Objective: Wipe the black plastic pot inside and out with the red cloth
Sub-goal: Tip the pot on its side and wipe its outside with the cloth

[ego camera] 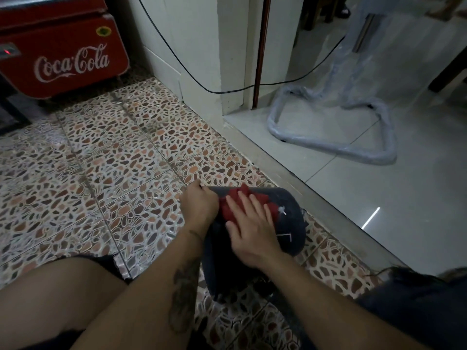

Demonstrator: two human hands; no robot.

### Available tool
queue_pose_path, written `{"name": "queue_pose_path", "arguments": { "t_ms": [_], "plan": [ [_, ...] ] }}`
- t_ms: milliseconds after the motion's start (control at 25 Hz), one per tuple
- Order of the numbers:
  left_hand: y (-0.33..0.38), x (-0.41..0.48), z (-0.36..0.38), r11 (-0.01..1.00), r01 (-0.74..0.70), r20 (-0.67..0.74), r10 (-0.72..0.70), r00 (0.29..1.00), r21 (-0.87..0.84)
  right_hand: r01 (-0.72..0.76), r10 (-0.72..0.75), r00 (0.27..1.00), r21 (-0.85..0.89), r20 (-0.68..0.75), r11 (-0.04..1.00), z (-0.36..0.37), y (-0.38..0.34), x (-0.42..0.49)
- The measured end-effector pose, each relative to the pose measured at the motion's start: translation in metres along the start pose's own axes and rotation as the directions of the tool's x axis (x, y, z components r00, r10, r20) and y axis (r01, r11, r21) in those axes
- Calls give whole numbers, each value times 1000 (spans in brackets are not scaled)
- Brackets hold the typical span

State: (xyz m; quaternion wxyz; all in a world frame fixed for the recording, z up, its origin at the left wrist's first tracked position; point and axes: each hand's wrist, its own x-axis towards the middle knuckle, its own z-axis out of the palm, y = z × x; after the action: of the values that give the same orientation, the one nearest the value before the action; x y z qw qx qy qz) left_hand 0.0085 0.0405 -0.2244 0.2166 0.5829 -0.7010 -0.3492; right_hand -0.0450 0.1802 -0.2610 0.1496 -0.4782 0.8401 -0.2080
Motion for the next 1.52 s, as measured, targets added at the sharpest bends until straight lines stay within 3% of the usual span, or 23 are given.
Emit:
{"name": "queue_pose_path", "arguments": {
  "t_ms": [120, 240, 360, 480, 600, 720, 800, 920, 1000, 1160, 1240, 1320, 1400, 1440, 1520],
  "plan": [
    [-3, 13, -2, 997, 66, 2, -66, 998, -39, -21, 22, 1000, -48, 20, 999, 9, 17, -19],
    [-1, 16, -4, 997, 54, 80, -50, 996, -48, -296, 297, 955, -47, 14, 954, 1, 58, -8],
    [-2, -10, 0, 998, -65, 104, 64, 993, 10, -507, 507, 861, -6, 47, 862, -14, 84, 10],
    [-10, -49, 9, 981, -166, 58, 161, 985, 97, -562, 560, 824, 6, 85, 827, -24, 83, 35],
    [-22, -65, 11, 994, -78, -1, 78, 997, 80, -593, 588, 798, 0, 132, 805, -31, 68, 51],
    [-24, -54, 8, 999, -35, -22, 36, 999, 37, -480, 480, 866, -31, 142, 876, -30, 47, 49],
    [-24, -39, 6, 999, -32, -32, 32, 999, 19, -235, 233, 964, 2, 130, 972, -19, 24, 37],
    [-26, -19, 1, 1000, 19, -19, -19, 1000, -19, 14, -22, 998, 119, 65, 993, -2, 5, 7],
    [-26, -13, 1, 999, 41, -1, -41, 999, -35, -14, 13, 1000, 109, 9, 994, -2, 25, -5],
    [-24, -6, 1, 994, 71, 19, -69, 997, -85, -392, 394, 919, 101, 3, 914, -17, 56, -3],
    [-25, -4, 2, 992, 83, 15, -82, 996, -91, -337, 340, 940, 141, 1, 931, -10, 36, -1],
    [-23, 0, 2, 993, 96, 14, -95, 995, -73, -108, 110, 994, 192, 2, 975, 4, 12, -8],
    [-21, 6, 2, 992, 115, 27, -114, 993, -46, 38, -45, 998, 168, 37, 985, 11, 7, -15],
    [-21, 9, 2, 993, 114, 38, -113, 993, -39, 53, -58, 997, 127, 41, 991, 11, 12, -13],
    [-20, 13, 1, 994, 106, 59, -104, 993, -36, -49, 48, 999, 55, 25, 997, 6, 27, 2]
  ]
}}
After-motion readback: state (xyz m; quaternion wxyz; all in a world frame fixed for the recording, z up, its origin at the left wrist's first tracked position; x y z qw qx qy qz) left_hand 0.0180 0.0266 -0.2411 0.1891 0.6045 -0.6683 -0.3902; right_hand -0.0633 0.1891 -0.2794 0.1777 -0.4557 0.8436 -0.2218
